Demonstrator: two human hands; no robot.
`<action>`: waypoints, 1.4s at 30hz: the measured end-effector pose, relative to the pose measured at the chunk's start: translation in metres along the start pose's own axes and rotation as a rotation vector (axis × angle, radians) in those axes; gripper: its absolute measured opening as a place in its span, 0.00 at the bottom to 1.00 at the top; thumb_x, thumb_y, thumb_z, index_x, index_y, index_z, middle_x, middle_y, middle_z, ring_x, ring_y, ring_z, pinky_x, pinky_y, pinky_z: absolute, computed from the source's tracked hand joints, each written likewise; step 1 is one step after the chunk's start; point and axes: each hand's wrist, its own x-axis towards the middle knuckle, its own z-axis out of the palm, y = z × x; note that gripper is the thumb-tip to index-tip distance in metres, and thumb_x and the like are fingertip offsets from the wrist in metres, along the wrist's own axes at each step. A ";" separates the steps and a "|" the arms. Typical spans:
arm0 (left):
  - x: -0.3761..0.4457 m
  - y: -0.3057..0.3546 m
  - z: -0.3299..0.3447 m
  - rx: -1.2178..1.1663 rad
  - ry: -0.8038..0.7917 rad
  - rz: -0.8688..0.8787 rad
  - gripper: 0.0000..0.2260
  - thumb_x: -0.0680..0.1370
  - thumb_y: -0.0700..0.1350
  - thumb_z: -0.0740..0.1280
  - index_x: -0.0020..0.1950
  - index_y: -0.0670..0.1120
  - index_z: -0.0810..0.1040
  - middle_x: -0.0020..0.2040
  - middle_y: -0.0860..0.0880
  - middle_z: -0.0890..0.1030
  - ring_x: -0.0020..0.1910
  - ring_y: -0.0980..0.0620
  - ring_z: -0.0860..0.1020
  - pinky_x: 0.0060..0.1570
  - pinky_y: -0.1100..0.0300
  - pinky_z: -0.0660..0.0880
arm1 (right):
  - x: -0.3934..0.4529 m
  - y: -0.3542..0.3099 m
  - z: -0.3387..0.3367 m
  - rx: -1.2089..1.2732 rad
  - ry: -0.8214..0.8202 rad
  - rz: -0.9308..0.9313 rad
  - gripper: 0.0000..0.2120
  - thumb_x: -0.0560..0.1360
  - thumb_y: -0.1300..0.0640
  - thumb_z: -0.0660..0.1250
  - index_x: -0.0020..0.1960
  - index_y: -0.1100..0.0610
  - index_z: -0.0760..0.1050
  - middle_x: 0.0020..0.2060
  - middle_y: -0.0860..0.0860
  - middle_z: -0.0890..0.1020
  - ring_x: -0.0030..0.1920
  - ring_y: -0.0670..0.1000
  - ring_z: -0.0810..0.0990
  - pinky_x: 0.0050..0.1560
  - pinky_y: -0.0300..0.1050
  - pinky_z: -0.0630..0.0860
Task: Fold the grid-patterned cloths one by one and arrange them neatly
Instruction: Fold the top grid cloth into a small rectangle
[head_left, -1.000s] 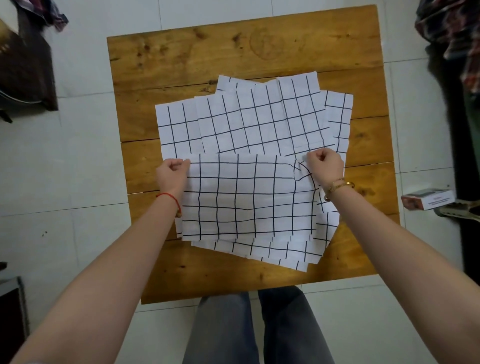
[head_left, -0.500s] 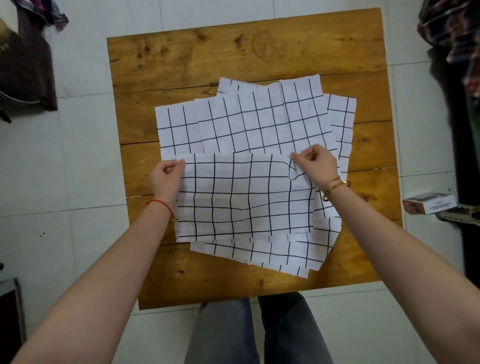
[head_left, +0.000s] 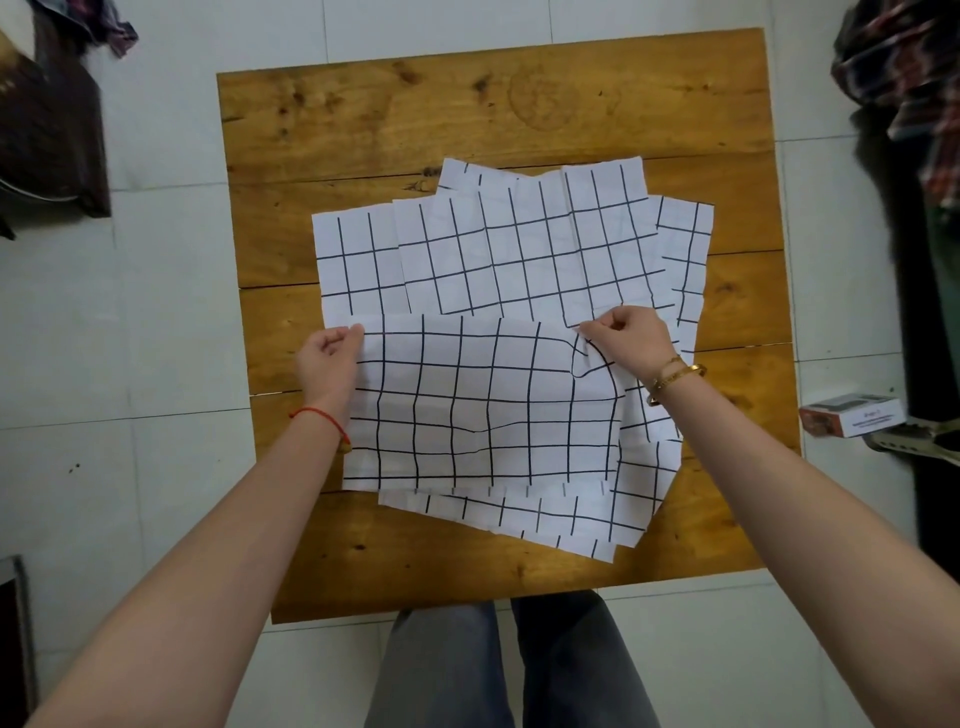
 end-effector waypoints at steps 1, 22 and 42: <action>0.000 0.000 0.000 0.000 0.001 -0.002 0.13 0.78 0.46 0.68 0.59 0.41 0.78 0.42 0.56 0.76 0.40 0.62 0.74 0.36 0.72 0.68 | -0.001 0.000 0.000 0.039 -0.003 -0.001 0.14 0.73 0.54 0.69 0.34 0.59 0.70 0.30 0.54 0.72 0.34 0.50 0.71 0.43 0.37 0.72; 0.004 0.010 0.002 0.067 -0.122 0.187 0.19 0.74 0.42 0.71 0.64 0.45 0.71 0.46 0.50 0.79 0.38 0.59 0.75 0.38 0.70 0.75 | -0.002 -0.020 0.044 -0.394 0.373 -0.642 0.15 0.77 0.55 0.56 0.60 0.60 0.73 0.58 0.55 0.76 0.60 0.56 0.72 0.62 0.45 0.66; 0.002 -0.019 0.008 1.183 -0.142 0.734 0.30 0.79 0.49 0.63 0.78 0.47 0.54 0.77 0.49 0.57 0.75 0.42 0.56 0.71 0.42 0.60 | -0.014 -0.039 0.136 -1.031 0.007 -0.708 0.28 0.81 0.48 0.49 0.77 0.58 0.50 0.76 0.50 0.55 0.76 0.58 0.50 0.73 0.64 0.50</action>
